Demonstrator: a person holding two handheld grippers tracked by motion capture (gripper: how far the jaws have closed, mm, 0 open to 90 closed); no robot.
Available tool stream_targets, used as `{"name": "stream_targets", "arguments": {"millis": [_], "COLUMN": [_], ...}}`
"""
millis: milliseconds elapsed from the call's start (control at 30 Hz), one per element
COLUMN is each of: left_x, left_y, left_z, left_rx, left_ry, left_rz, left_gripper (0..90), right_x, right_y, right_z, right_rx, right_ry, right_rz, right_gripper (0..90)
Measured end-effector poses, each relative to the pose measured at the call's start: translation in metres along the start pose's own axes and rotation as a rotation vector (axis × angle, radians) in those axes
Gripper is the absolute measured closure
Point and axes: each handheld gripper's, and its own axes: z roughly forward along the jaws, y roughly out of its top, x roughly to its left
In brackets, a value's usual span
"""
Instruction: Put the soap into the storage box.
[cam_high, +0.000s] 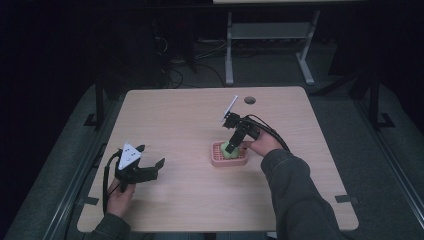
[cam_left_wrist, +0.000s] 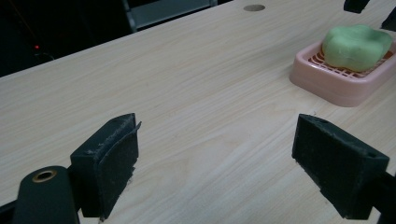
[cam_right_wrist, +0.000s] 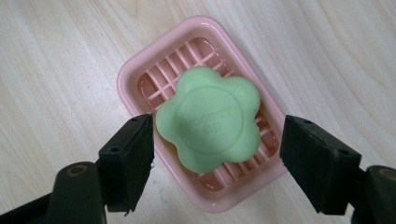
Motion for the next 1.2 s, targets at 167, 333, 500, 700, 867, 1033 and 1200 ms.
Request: {"name": "stream_targets", "arguments": {"millis": [167,333,500,700,867,1033,1200], "left_x": [0.000,-0.001,0.000,0.000,0.000,-0.001,0.000], "left_y": [0.000,0.000,-0.001,-0.001,-0.001,-0.001,-0.001], "left_z": [0.000,0.001,0.001,0.001,0.001,0.001,0.000], "left_rx": [0.003,0.002,0.005,0.004,0.005,0.006,0.006], "left_ry": [0.001,-0.003,-0.002,0.000,0.001,0.002,0.003], "left_rz": [0.002,-0.001,-0.002,-0.001,0.000,0.000,0.000], "left_gripper": [14.3,14.3,14.3,14.3,14.3,14.3,14.3], "right_x": [0.000,0.000,-0.002,-0.004,-0.005,-0.008,-0.011], "right_y": [-0.002,-0.006,-0.012,-0.018,-0.024,-0.034,-0.041], "right_z": [-0.002,-0.008,-0.015,-0.019,-0.023,-0.023,-0.022], "right_rx": [0.001,-0.014,-0.030,-0.030,-0.046,-0.055,-0.047], "right_ry": [0.002,-0.006,-0.011,-0.017,-0.011,-0.006,-0.004], "right_rz": [0.006,0.001,0.010,0.014,0.019,0.036,0.050], "right_gripper": [25.8,25.8,25.8,25.8,25.8,25.8,25.7]}}
